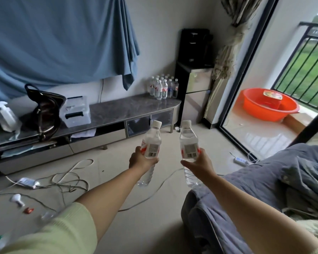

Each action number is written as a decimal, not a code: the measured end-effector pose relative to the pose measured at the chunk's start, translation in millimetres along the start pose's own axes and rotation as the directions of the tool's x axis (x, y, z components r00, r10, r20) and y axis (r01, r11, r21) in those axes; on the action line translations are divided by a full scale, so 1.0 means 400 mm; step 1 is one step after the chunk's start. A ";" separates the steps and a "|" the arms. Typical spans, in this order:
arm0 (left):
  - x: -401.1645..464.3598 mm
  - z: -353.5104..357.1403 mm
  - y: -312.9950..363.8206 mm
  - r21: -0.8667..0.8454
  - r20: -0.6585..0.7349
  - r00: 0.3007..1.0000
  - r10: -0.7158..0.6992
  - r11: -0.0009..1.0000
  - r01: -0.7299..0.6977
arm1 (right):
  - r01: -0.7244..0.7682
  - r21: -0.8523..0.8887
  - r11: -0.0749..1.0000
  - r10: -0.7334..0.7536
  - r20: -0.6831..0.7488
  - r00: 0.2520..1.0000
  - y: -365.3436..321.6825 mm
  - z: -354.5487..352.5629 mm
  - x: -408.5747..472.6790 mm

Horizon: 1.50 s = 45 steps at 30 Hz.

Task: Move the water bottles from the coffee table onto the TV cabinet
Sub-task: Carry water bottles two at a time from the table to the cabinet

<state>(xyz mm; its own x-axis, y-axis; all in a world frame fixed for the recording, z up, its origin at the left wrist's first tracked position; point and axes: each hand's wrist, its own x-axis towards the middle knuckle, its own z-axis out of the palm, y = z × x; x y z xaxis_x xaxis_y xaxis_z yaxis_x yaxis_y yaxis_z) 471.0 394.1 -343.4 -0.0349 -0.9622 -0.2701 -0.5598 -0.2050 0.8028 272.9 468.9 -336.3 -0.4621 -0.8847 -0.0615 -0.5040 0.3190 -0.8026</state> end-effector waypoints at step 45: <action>1.579 0.324 0.701 -0.106 0.132 0.987 -0.093 0.989 0.107 | -0.134 0.082 0.988 0.138 -0.046 0.989 -0.111 0.029 1.732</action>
<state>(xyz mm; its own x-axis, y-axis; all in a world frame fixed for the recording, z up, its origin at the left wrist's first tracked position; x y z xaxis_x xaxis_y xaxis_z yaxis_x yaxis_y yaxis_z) 184.6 -248.0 -357.8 -0.0913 -0.9069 -0.4112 -0.4693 -0.3251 0.8211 -16.3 -162.3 -350.3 -0.5602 -0.8156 -0.1448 -0.3757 0.4060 -0.8331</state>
